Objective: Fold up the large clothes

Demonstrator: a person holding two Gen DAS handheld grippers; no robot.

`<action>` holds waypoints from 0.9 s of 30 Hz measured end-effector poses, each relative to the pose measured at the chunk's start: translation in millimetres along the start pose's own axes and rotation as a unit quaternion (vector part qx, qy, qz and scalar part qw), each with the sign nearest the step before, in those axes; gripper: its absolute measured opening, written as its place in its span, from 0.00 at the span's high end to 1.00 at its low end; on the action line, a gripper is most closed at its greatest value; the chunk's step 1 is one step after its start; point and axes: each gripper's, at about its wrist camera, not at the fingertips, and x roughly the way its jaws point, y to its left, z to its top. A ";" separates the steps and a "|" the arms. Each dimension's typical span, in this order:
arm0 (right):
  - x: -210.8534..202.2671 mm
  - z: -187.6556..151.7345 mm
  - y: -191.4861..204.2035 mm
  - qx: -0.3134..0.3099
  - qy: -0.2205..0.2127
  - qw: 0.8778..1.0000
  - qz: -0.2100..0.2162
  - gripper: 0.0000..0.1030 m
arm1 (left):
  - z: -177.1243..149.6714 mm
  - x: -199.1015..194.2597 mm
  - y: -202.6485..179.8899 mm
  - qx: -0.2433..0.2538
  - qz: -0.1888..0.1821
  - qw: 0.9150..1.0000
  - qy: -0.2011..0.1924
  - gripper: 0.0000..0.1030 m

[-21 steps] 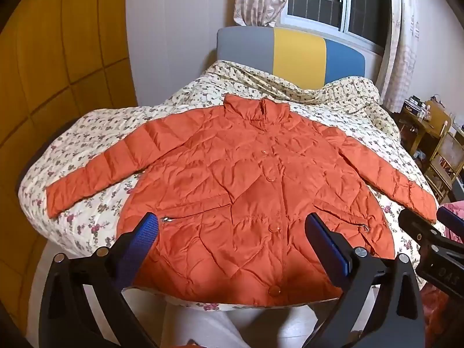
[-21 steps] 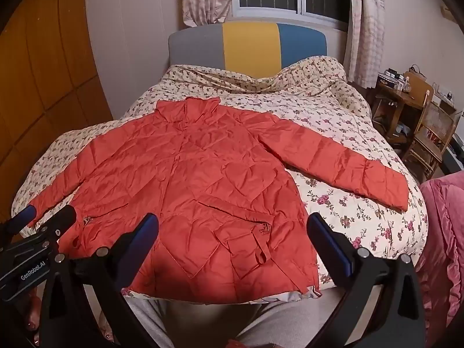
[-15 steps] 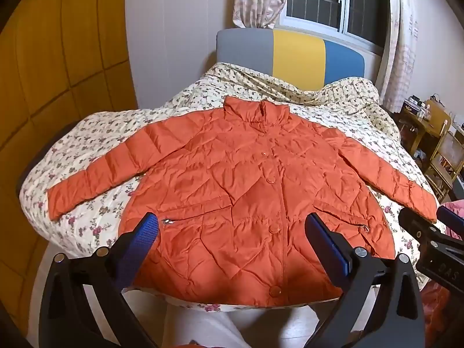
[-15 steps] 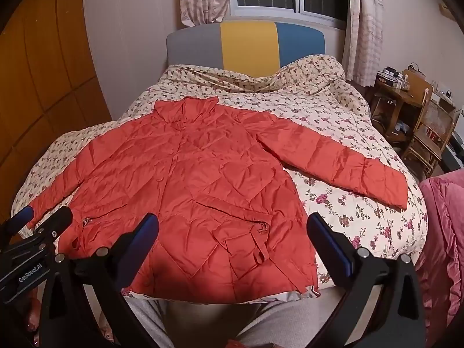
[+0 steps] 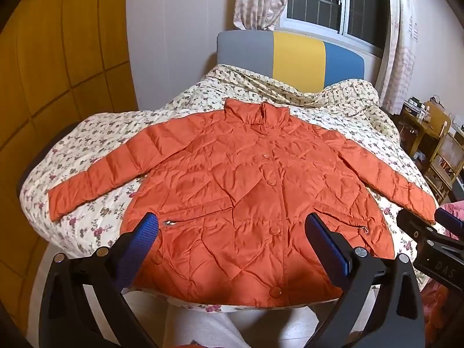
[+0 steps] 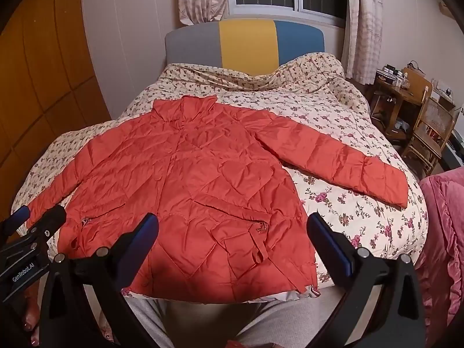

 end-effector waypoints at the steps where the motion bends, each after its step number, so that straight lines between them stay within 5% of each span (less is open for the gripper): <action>1: -0.4 0.0 -0.4 0.001 0.000 1.000 0.000 0.02 | 0.2 0.1 -0.3 0.001 0.001 1.000 0.001 0.03; 27: 9.4 -1.2 -3.0 0.005 0.014 1.000 0.006 0.02 | -0.5 0.3 -0.4 -0.001 -0.004 1.000 0.001 0.03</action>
